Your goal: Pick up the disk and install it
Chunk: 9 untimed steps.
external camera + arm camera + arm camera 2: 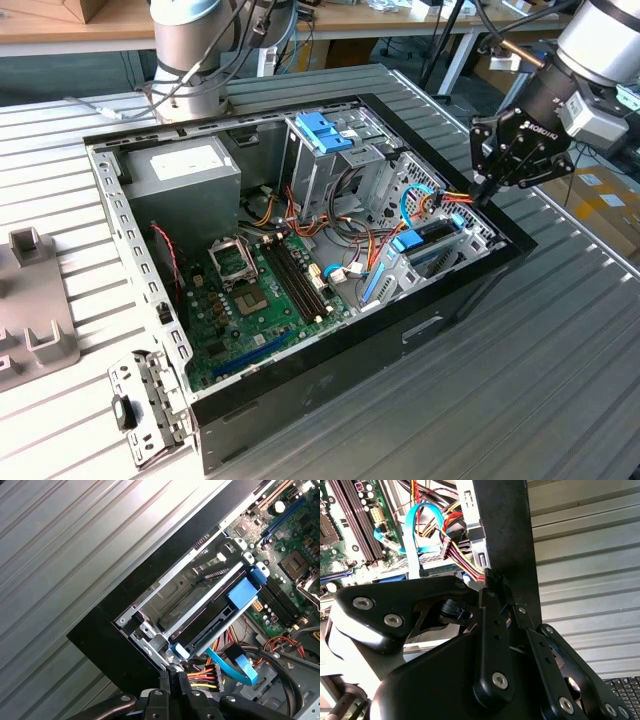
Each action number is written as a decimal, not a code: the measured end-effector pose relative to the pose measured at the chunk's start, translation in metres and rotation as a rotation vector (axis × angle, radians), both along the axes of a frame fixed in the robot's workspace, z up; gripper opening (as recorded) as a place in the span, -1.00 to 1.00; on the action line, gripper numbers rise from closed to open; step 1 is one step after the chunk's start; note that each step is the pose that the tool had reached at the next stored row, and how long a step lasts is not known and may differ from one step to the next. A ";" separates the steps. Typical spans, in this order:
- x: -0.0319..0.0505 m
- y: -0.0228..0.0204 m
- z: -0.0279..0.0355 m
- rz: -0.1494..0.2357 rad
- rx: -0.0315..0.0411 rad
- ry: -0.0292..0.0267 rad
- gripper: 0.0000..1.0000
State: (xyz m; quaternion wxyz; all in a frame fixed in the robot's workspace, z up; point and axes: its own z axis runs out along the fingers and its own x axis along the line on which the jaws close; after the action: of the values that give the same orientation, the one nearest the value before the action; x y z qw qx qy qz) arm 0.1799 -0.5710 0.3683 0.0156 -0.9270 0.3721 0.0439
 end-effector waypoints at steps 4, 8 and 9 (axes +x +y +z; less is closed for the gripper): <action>-0.0034 -0.0001 0.0000 0.000 0.0001 0.0000 -0.62; -0.0066 -0.0001 0.0000 0.000 0.0000 0.0000 -0.62; -0.0072 0.0000 0.0000 0.000 0.0000 0.0000 -0.62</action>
State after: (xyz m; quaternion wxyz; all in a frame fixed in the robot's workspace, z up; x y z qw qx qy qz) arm 0.1726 -0.5711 0.3684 0.0156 -0.9270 0.3721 0.0439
